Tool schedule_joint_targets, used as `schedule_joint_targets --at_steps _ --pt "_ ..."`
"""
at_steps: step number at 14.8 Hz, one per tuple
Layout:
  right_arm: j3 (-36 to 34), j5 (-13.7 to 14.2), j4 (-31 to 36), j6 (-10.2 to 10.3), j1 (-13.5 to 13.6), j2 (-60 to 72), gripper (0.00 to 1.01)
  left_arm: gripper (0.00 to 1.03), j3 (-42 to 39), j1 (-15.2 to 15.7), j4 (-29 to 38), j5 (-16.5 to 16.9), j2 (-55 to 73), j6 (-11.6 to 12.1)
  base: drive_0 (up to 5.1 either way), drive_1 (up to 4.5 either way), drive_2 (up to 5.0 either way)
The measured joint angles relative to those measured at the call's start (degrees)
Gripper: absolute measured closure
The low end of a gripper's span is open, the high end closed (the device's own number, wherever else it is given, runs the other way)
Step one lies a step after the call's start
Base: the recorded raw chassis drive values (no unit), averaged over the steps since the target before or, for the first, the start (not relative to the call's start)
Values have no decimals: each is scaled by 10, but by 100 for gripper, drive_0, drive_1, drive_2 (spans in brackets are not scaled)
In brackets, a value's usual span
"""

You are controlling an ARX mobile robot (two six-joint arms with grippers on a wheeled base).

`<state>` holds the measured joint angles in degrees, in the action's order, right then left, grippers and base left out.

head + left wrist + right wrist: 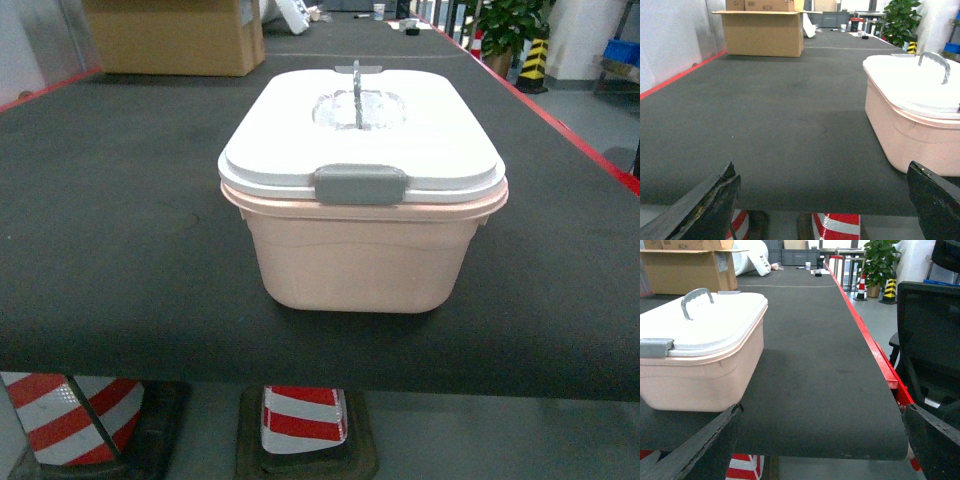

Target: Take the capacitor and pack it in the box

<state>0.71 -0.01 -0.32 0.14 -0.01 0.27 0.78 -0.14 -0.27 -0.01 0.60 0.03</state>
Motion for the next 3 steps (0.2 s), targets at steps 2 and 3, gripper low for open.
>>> schedule_joint_targets --at_steps 2,3 --pt "0 0 0 0 0 0 3 5 0 0 0 0 0 0 0 0 0" --pt "0 0 0 0 0 0 3 5 0 0 0 0 0 0 0 0 0"
